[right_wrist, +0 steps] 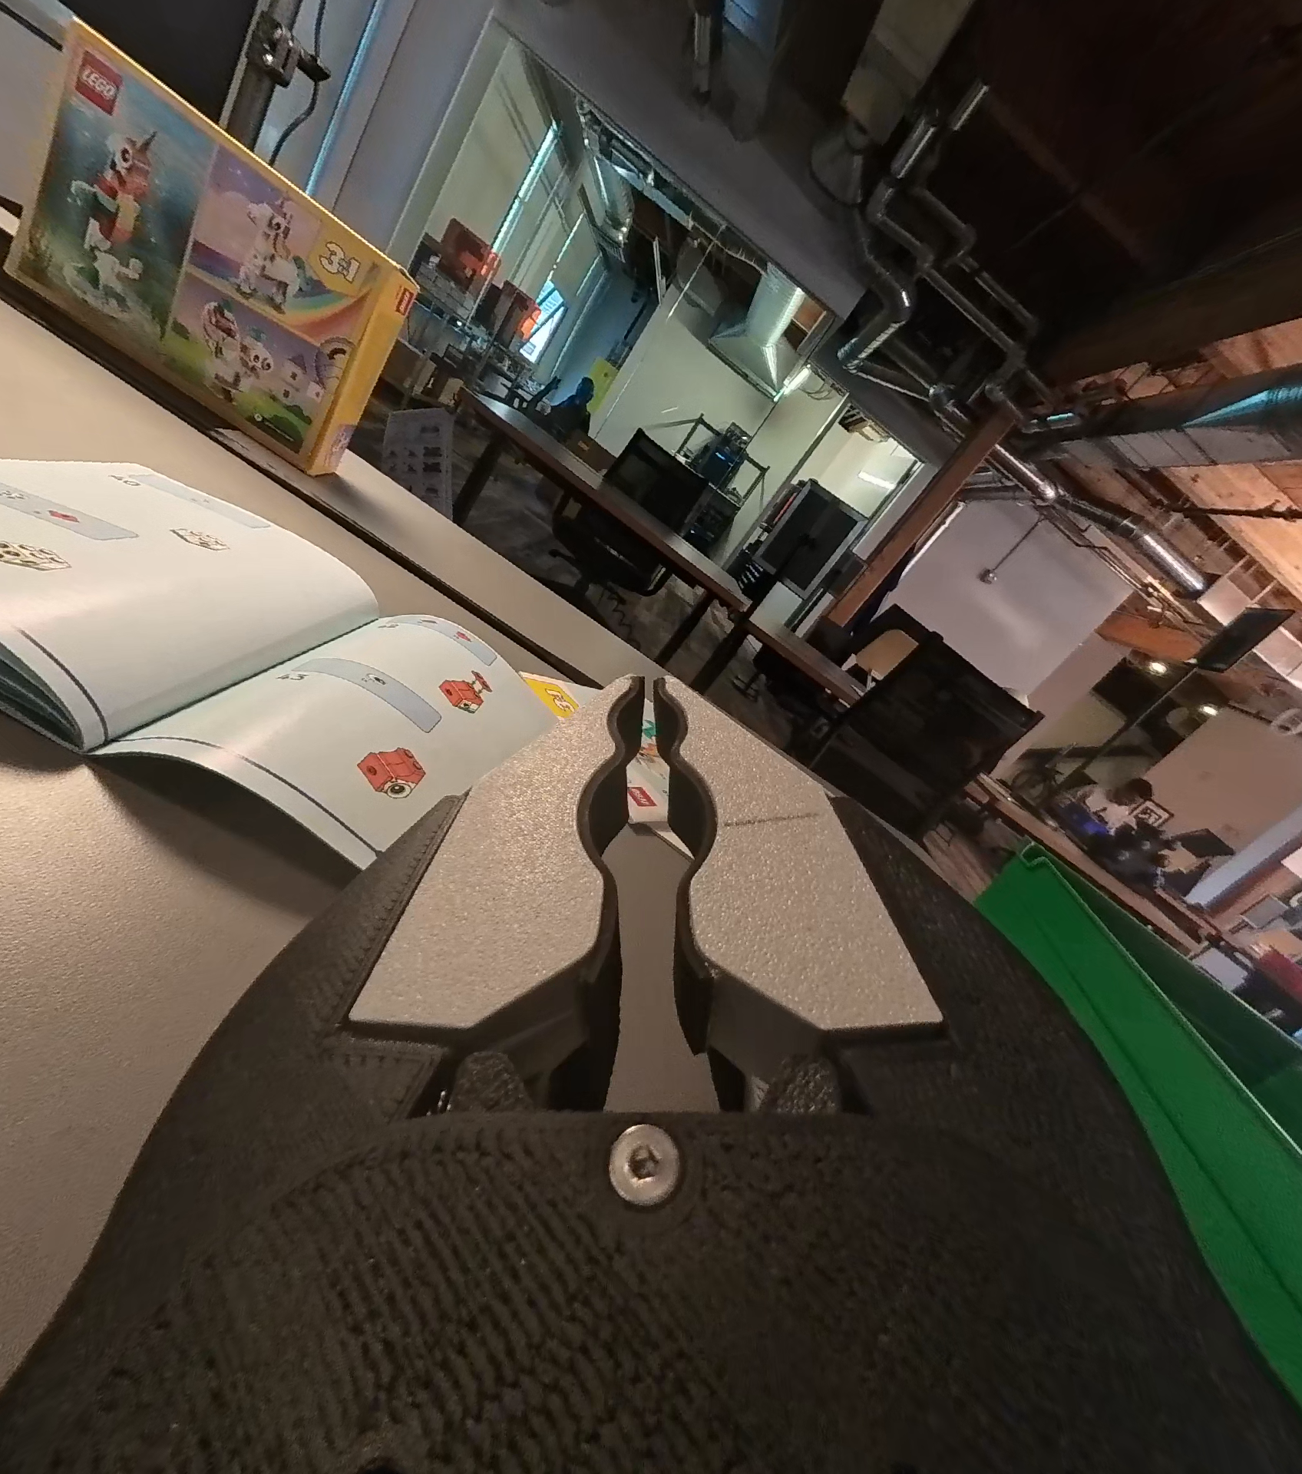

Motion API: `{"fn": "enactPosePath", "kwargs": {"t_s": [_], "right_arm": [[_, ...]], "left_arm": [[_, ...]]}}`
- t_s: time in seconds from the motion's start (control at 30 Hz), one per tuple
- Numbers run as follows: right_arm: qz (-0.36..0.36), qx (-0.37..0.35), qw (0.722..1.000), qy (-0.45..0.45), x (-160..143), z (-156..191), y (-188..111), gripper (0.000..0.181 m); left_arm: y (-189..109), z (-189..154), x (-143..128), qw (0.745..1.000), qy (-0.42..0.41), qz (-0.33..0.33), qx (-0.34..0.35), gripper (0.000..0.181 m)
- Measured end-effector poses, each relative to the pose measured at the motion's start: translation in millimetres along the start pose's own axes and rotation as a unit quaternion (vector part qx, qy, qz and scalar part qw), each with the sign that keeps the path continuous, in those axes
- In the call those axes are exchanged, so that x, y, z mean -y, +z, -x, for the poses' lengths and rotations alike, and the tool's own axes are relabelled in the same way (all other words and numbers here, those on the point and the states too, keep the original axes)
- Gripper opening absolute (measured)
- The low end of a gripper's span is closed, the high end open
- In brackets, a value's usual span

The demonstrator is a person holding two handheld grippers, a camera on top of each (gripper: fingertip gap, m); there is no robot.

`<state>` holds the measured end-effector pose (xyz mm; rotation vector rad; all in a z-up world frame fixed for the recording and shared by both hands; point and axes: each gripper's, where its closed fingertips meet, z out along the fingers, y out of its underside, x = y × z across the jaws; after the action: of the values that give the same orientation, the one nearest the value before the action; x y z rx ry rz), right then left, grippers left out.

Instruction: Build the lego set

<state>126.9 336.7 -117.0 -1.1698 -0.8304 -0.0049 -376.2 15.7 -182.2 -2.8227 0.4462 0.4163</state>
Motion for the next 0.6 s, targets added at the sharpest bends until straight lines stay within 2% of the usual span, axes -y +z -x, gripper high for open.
{"fn": "enactPosePath", "kwargs": {"t_s": [0.07, 0.13, 0.23, 0.3, 0.43, 0.6], "right_arm": [[0.0, 0.0, 1.0, 0.0, 0, 0, 0, 0.0], [0.001, 0.0, 1.0, 0.0, 0, 0, 1, 0.0], [0.001, -0.001, 1.0, 0.0, 0, 0, 1, 0.0], [0.001, -0.001, 1.0, 0.001, 0, 0, 1, 0.0], [-0.003, 0.001, 1.0, 0.004, 1, 0, 0, 0.0], [-0.01, 0.004, 1.0, 0.008, 3, 0, 0, 0.0]], "left_arm": [[-26, 2, 22, 0.997, 0.005, -0.068, 0.045, 0.006], [-55, -13, 53, 0.986, 0.03, -0.149, 0.07, 0.006], [-92, -70, 104, 0.955, 0.112, -0.271, 0.045, 0.006], [-106, -113, 125, 0.93, 0.185, -0.318, 0.015, 0.006], [-110, -173, 150, 0.897, 0.272, -0.346, -0.044, 0.006], [-103, -232, 174, 0.874, 0.3, -0.355, -0.142, 0.006]]}}
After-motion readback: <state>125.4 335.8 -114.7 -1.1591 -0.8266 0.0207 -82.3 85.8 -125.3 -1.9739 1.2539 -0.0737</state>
